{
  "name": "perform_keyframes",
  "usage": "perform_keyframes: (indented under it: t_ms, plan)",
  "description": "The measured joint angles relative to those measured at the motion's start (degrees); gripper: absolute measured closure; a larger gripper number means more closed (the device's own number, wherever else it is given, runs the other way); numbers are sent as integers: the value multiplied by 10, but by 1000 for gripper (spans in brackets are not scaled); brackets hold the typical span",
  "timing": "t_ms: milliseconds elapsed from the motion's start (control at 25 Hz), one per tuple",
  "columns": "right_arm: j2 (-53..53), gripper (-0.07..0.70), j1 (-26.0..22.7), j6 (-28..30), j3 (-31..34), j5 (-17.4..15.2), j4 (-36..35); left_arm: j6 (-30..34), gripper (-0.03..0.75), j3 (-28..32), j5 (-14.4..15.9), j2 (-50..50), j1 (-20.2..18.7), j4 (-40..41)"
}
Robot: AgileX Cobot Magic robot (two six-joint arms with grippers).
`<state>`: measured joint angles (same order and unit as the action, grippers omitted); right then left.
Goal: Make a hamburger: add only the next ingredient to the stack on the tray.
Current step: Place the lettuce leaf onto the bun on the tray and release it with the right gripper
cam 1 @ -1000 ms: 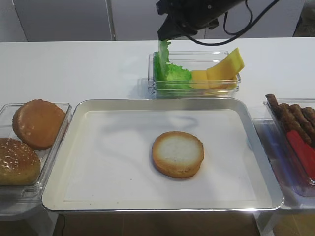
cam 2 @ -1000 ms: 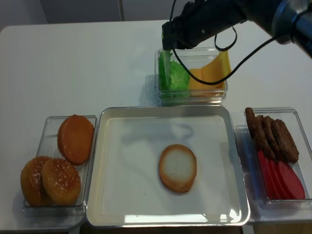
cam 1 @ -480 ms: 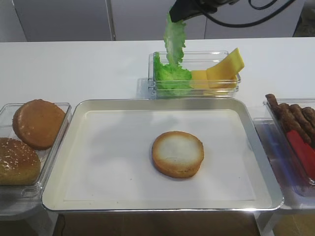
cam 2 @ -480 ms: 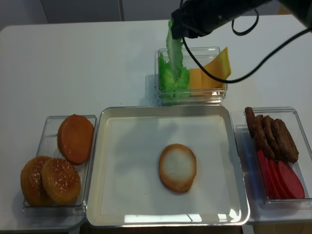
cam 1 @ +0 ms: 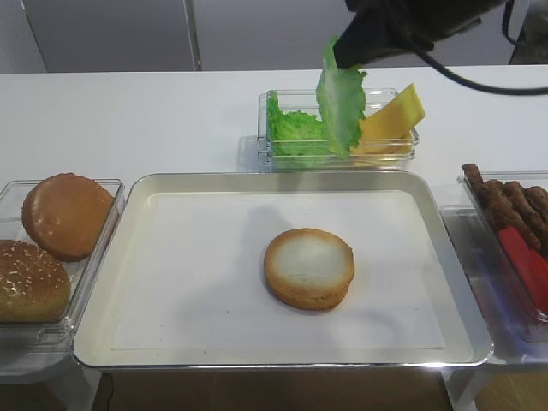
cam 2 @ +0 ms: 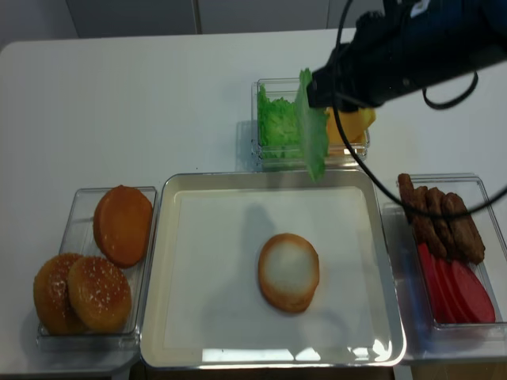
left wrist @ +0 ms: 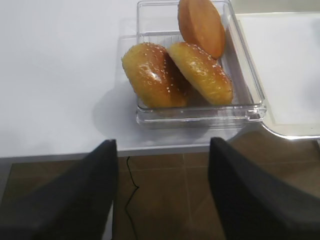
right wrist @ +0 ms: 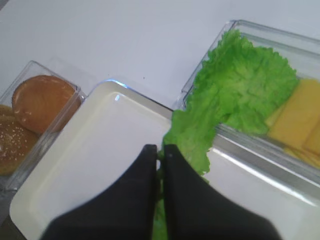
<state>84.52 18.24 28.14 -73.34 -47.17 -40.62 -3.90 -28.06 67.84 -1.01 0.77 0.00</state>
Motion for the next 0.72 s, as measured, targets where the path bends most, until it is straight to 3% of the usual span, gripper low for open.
perform_keyframes:
  t_ms: [320,720]
  plan:
    - [-25,591,0,33,123,18,0,0,288,0,0,0,0,0]
    - [-25,591,0,93,183,47,-16,0,288,0,0,0,0,0]
